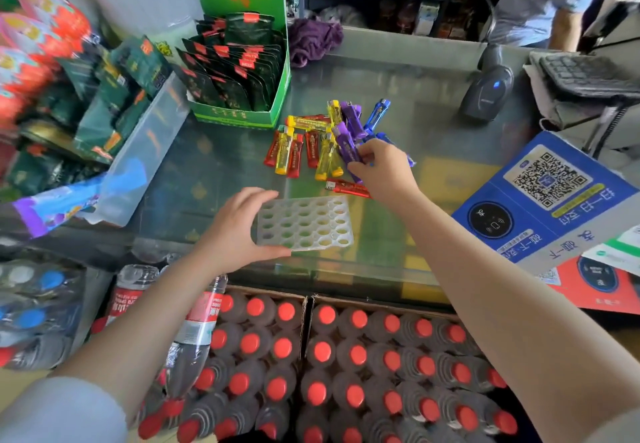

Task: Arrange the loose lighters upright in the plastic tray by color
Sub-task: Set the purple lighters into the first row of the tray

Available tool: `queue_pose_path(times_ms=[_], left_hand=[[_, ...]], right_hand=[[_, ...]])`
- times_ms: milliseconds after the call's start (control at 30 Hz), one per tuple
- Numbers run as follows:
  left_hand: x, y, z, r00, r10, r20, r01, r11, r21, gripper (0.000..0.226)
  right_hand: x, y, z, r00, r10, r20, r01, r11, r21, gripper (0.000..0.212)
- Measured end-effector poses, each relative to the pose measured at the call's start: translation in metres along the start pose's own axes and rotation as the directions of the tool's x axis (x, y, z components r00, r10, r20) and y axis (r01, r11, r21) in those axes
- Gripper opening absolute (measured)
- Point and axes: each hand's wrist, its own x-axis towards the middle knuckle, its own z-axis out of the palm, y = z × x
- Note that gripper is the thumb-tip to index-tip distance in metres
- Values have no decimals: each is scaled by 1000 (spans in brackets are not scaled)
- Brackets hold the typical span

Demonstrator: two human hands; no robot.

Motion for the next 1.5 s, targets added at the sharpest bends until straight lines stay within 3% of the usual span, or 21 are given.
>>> queue_pose_path(times_ms=[167,233,433,700,967,1200,1500], left_hand=[[-7,-24,-16,999,41,-25,-41,999,11,98],[-10,-34,-22,996,51,-79,-49,999,19,92],[-8,-70,-40,996,89,-28,-89,996,25,106],[0,-86,-41,981,191,-19,-188,978,85,98],[4,-91,-39,974,222,-40,-218,972,91,92],[3,-90,-39,978,202,-42,-198,977,81,91],[4,-89,-40,981,192,-18,-190,979,80,94]], right_hand=[[-30,-29,27,993,-5,114,-33,942,333,8],[-40,-38,40,992,-12,129,-39,920,391,14],[-53,-73,80,998,-58,33,44,946,320,27],[-51,-101,117,997,-67,-26,71,981,183,10],[-45,-104,125,988,-152,12,152,988,5,19],[-41,-94,131,985,-172,14,173,983,-58,16],[-46,-89,123,970,-237,50,242,954,-177,30]])
